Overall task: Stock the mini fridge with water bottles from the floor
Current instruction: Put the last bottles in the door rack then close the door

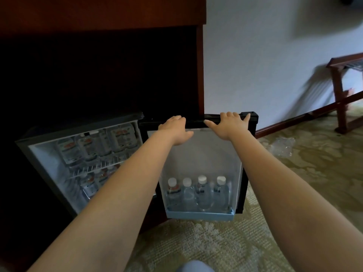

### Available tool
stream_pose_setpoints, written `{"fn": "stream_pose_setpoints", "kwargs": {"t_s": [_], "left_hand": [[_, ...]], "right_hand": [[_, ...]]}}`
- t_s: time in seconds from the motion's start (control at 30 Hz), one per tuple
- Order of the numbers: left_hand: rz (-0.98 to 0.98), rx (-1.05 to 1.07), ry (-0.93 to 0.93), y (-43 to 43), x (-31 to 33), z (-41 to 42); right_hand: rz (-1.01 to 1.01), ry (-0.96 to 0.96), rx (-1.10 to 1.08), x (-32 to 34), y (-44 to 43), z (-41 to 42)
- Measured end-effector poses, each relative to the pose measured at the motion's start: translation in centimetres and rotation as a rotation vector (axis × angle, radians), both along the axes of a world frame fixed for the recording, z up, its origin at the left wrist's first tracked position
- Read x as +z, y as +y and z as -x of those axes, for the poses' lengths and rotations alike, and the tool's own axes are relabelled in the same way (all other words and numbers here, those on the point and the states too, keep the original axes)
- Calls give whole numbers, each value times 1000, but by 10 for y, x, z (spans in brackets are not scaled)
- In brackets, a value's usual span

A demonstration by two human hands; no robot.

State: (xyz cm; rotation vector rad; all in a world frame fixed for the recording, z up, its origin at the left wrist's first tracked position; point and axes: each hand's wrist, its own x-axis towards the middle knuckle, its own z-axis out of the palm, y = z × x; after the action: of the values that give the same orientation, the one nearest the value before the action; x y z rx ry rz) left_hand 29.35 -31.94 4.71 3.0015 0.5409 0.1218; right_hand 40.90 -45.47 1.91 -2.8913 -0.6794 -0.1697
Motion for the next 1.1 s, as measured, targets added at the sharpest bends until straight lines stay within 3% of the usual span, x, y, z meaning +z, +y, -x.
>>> {"fn": "stream_pose_setpoints", "kwargs": {"t_s": [0.33, 0.63, 0.9, 1.1], "left_hand": [[53, 17, -7, -16, -14, 77], [311, 59, 46, -20, -12, 167], [515, 107, 43, -6, -9, 241], [510, 161, 35, 14, -7, 281]], "right_hand": [[-10, -20, 33, 9, -25, 82], [-110, -7, 160, 30, -26, 170], [-158, 79, 290, 38, 4, 244], [-174, 167, 352, 36, 52, 289]]}}
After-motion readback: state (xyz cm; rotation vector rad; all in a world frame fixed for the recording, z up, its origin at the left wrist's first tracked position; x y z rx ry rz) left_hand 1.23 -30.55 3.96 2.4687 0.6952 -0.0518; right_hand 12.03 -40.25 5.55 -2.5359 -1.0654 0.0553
